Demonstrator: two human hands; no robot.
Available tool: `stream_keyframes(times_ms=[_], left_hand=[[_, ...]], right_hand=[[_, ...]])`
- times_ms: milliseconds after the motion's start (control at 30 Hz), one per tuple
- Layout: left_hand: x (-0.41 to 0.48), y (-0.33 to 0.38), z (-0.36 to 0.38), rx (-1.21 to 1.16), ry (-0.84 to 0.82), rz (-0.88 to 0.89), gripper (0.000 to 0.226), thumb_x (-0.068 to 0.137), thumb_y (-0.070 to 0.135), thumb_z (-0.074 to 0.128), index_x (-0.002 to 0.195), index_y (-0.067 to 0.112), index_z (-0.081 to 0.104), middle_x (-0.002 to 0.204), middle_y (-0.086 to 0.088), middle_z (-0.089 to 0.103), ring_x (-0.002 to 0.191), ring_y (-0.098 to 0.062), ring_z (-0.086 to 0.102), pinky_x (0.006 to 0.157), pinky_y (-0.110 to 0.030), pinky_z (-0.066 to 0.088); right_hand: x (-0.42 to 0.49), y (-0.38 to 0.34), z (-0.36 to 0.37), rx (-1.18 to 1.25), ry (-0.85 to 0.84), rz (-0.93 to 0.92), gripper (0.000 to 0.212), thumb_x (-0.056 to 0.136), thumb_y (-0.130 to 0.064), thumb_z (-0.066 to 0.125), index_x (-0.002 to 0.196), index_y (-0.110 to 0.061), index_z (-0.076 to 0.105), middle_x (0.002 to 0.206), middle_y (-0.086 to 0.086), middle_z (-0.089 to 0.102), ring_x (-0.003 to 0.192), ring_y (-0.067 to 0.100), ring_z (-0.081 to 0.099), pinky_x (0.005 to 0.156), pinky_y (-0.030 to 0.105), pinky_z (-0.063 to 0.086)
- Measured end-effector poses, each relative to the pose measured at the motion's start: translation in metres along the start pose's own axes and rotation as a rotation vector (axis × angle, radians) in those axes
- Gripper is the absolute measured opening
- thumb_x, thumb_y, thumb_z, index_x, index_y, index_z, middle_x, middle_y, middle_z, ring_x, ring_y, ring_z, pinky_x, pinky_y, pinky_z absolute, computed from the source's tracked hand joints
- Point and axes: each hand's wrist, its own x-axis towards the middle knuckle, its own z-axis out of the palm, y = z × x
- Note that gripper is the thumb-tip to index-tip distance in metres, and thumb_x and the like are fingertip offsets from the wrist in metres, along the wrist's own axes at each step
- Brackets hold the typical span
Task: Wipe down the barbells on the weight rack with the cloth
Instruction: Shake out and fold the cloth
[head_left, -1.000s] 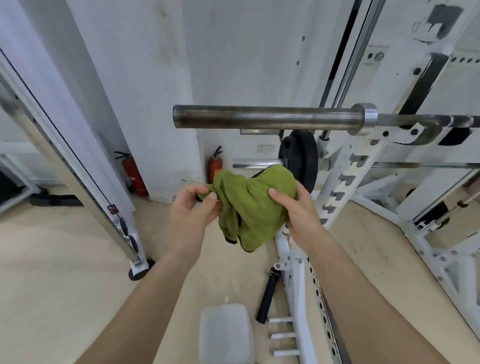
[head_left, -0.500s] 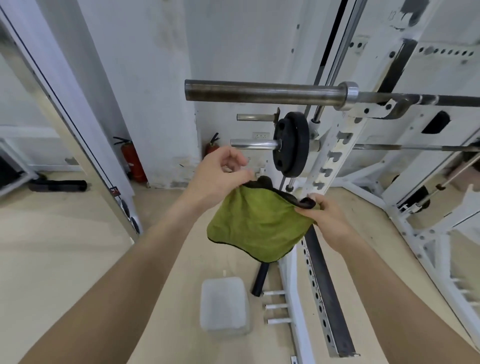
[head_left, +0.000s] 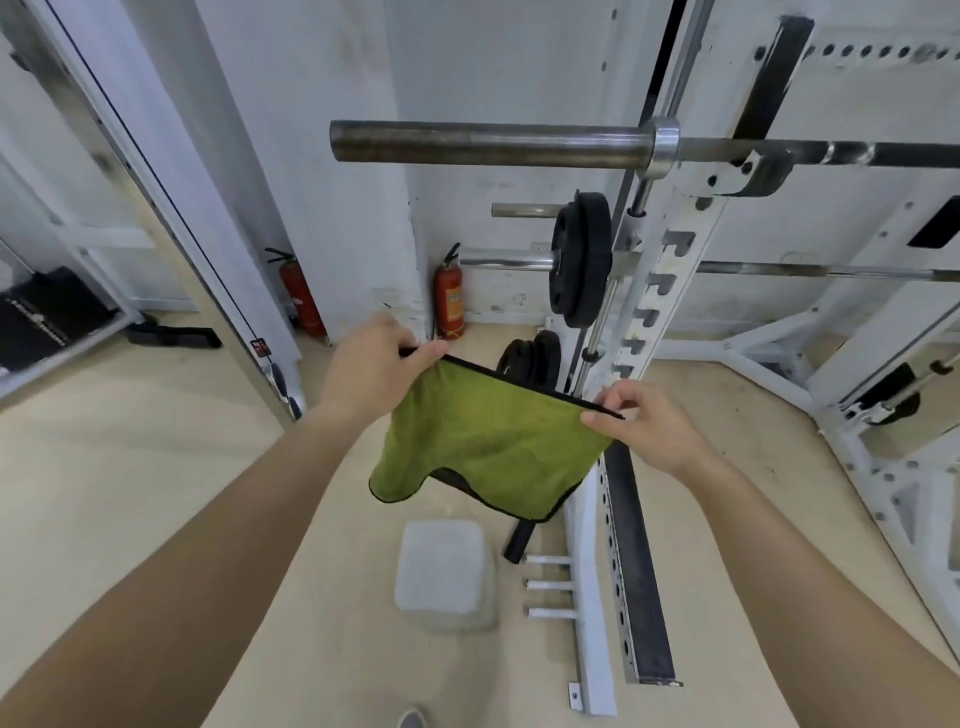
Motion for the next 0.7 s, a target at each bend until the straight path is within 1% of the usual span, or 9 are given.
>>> stream_keyframes(times_ms=[100,167,267,333,400,467,533,600,700], left_hand=[[-0.012,0.005,0.002,-0.389,-0.107,-0.092,0.038,0.081,0.052,0.077,0.064,0.018,0.069,0.069,0.012,0.07,0.065,-0.003,0.063,0.059,-0.023,0.046],[-0.02,0.005,0.004,-0.658,-0.262,-0.141,0.047,0.069,0.056,0.083,0.059,0.018,0.057,0.069,0.014,0.069,0.069,-0.006,0.064,0.065,-0.023,0.043],[-0.028,-0.007,0.018,-0.819,-0.365,-0.13,0.055,0.065,0.047,0.09,0.057,0.025,0.04,0.058,0.006,0.042,0.057,-0.012,0.042,0.057,-0.025,0.031],[-0.031,-0.024,0.035,-0.729,-0.342,-0.113,0.058,0.072,0.03,0.09,0.063,0.023,0.033,0.058,0.005,0.033,0.056,-0.012,0.031,0.054,-0.029,0.025],[-0.04,-0.041,0.054,-0.563,-0.371,-0.151,0.054,0.067,0.039,0.092,0.076,0.024,0.041,0.068,0.005,0.052,0.059,-0.014,0.047,0.057,-0.032,0.04],[-0.055,-0.052,0.076,-0.461,-0.46,-0.205,0.051,0.066,0.046,0.09,0.099,0.036,0.053,0.095,0.001,0.071,0.082,-0.018,0.069,0.074,-0.038,0.056],[-0.069,-0.056,0.1,-0.38,-0.487,-0.2,0.046,0.082,0.034,0.081,0.121,0.029,0.059,0.111,0.001,0.072,0.1,-0.019,0.069,0.087,-0.036,0.056],[-0.081,-0.057,0.123,-0.333,-0.465,-0.201,0.03,0.093,0.024,0.069,0.121,0.016,0.066,0.109,0.001,0.071,0.103,-0.021,0.067,0.084,-0.03,0.052],[-0.096,-0.071,0.149,-0.328,-0.464,-0.312,0.018,0.093,0.016,0.063,0.11,0.015,0.069,0.098,-0.001,0.071,0.093,-0.025,0.067,0.075,-0.031,0.051]], right_hand=[[-0.001,0.016,-0.003,0.038,0.009,0.071,0.047,0.091,-0.042,0.071,0.063,-0.013,0.047,0.063,-0.007,0.049,0.059,0.004,0.049,0.061,0.032,0.036],[0.004,0.013,0.0,0.228,0.129,0.142,0.046,0.089,-0.044,0.071,0.063,-0.019,0.043,0.06,-0.004,0.043,0.058,0.013,0.044,0.062,0.033,0.035],[0.019,-0.012,0.0,0.572,0.373,0.273,0.032,0.093,-0.03,0.07,0.07,-0.018,0.051,0.065,-0.004,0.056,0.062,0.014,0.054,0.064,0.034,0.045],[0.033,-0.034,-0.006,0.767,0.482,0.35,0.024,0.092,-0.027,0.069,0.075,-0.016,0.057,0.072,0.002,0.06,0.067,0.019,0.059,0.068,0.034,0.051],[0.048,-0.058,-0.012,0.84,0.489,0.318,0.024,0.088,-0.026,0.072,0.074,-0.015,0.056,0.071,0.005,0.056,0.067,0.021,0.056,0.067,0.034,0.049],[0.06,-0.087,-0.013,0.839,0.459,0.253,0.023,0.084,-0.025,0.073,0.076,-0.015,0.054,0.07,0.006,0.05,0.069,0.021,0.05,0.066,0.034,0.044],[0.07,-0.118,-0.011,0.886,0.434,0.198,0.024,0.086,-0.02,0.072,0.071,-0.016,0.052,0.063,0.002,0.046,0.064,0.019,0.047,0.061,0.029,0.041],[0.075,-0.144,-0.008,0.977,0.395,0.175,0.025,0.085,-0.017,0.07,0.069,-0.018,0.051,0.067,0.004,0.048,0.066,0.021,0.047,0.062,0.031,0.04],[0.081,-0.161,-0.007,1.065,0.398,0.2,0.014,0.081,-0.018,0.07,0.076,-0.016,0.056,0.085,0.01,0.051,0.079,0.024,0.049,0.07,0.038,0.043]])
